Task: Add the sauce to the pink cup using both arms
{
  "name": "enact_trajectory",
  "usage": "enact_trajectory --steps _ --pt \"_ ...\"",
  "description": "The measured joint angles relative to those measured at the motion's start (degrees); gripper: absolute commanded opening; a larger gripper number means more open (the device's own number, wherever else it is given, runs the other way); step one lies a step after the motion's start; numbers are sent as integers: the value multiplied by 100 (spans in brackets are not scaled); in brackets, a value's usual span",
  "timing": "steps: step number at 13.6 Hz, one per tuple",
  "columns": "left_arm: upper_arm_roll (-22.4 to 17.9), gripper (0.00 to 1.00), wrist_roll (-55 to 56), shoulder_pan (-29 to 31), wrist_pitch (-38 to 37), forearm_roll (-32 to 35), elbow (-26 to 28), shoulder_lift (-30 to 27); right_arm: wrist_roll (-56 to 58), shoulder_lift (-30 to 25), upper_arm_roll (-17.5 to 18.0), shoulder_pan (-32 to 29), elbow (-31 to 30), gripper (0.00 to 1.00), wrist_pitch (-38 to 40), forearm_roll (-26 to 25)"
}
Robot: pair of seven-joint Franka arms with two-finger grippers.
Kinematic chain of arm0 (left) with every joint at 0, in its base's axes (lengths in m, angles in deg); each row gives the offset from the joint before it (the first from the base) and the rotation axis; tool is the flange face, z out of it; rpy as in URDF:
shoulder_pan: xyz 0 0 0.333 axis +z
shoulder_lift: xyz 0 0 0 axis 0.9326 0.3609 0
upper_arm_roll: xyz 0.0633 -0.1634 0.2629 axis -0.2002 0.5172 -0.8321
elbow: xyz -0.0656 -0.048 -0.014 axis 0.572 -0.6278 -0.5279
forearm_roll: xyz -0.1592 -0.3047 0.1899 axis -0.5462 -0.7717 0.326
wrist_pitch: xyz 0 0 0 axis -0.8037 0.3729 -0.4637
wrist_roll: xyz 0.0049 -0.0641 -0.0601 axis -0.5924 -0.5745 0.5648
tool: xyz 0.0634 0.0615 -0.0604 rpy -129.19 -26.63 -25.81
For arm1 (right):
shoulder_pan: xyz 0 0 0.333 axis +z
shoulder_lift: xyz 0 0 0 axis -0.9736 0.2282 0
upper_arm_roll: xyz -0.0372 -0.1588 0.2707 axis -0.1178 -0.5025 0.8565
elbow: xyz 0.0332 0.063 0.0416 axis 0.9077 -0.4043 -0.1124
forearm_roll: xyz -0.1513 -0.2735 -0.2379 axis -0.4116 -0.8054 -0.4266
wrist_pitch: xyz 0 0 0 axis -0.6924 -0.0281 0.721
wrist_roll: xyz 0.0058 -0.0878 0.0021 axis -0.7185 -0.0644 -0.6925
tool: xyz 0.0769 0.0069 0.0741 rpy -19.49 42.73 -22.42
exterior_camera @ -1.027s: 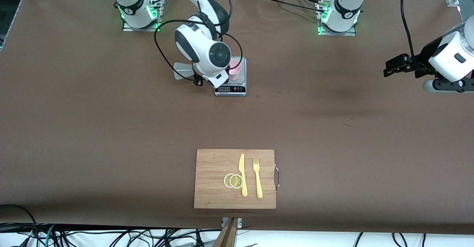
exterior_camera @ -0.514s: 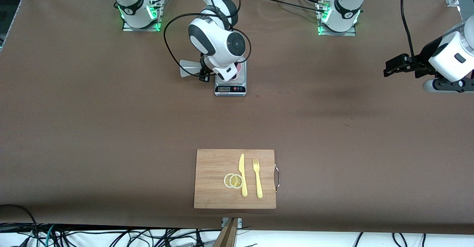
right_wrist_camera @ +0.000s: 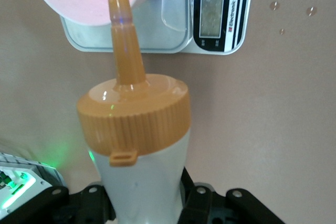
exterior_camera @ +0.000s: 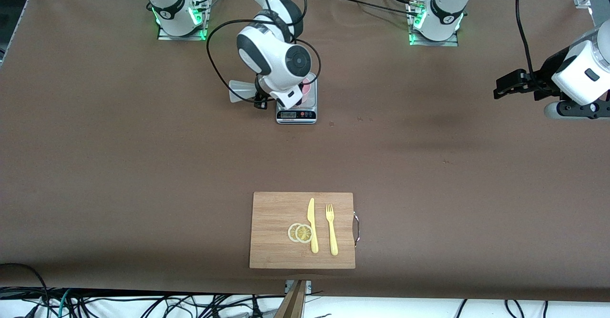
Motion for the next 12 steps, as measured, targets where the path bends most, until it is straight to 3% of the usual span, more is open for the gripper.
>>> enact_trajectory --steps 3,6,12 --pt "0 100 0 0 0 0 0 0 623 -63 -183 -220 37 0 -287 621" --pt "0 100 0 0 0 0 0 0 1754 -91 -698 -422 35 0 -719 1582" --pt "0 100 0 0 0 0 0 0 5407 -31 -2158 -1563 -84 0 -688 4606"
